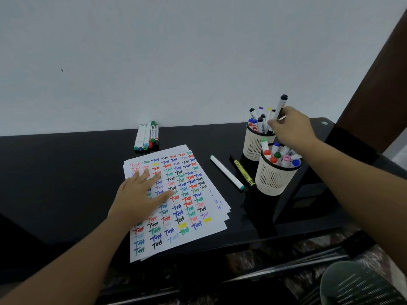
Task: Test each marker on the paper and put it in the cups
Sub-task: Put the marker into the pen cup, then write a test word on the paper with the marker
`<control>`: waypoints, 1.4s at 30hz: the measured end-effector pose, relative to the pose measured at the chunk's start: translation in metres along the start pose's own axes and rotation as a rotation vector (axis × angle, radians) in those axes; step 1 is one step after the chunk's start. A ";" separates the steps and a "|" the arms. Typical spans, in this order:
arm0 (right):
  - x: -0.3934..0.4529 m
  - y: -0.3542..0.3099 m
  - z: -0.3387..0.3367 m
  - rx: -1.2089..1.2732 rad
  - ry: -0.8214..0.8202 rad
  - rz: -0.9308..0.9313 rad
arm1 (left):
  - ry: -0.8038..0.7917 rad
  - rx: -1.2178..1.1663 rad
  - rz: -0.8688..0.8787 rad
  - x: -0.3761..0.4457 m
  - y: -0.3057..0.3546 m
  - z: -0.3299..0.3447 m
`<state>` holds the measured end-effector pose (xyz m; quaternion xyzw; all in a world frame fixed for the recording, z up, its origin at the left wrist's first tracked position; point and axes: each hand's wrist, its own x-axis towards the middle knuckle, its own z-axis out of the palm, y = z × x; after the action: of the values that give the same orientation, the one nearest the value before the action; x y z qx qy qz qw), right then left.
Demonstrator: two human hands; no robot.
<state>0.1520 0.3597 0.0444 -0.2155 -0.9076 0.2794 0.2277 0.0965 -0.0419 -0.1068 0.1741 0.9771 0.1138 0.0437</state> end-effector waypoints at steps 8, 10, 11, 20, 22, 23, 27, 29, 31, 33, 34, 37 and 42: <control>0.001 0.000 0.005 -0.035 -0.012 0.012 | -0.010 0.006 -0.003 0.000 0.001 -0.001; 0.002 0.001 0.005 -0.045 0.021 0.022 | -0.012 0.007 -0.006 -0.001 0.002 -0.002; 0.003 0.002 0.005 -0.045 0.048 0.035 | -0.014 0.007 -0.008 -0.001 0.002 -0.002; 0.009 0.005 0.000 -0.188 -0.173 0.135 | 0.002 -0.010 -0.006 -0.003 0.003 -0.004; 0.008 0.004 0.001 -0.173 -0.193 0.133 | -0.002 -0.011 -0.006 -0.002 0.003 -0.003; 0.007 0.002 0.001 -0.160 -0.180 0.127 | -0.003 -0.010 -0.006 -0.002 0.003 -0.003; 0.001 -0.006 -0.001 -0.140 -0.105 0.070 | 0.005 -0.013 -0.005 -0.001 0.001 -0.002; -0.002 -0.013 -0.001 -0.119 -0.053 0.030 | 0.004 -0.027 -0.006 -0.001 0.001 -0.002; -0.006 -0.023 0.000 -0.115 0.003 -0.042 | 0.007 -0.044 -0.005 0.000 -0.001 -0.001; -0.013 -0.038 0.003 -0.108 0.033 -0.127 | 0.009 -0.075 -0.008 0.001 -0.002 -0.001; -0.018 -0.048 0.005 -0.107 0.028 -0.170 | 0.009 -0.099 -0.012 0.001 -0.002 -0.002; -0.032 -0.074 0.017 -0.087 -0.036 -0.266 | 0.001 -0.175 -0.017 0.004 -0.006 -0.005; -0.054 -0.106 0.055 -0.138 -0.306 -0.373 | -0.089 -0.195 -0.035 0.010 -0.006 -0.014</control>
<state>0.1379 0.2292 0.0519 -0.0142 -0.9725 0.1992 0.1199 0.0836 -0.0468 -0.0951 0.1569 0.9613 0.1999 0.1060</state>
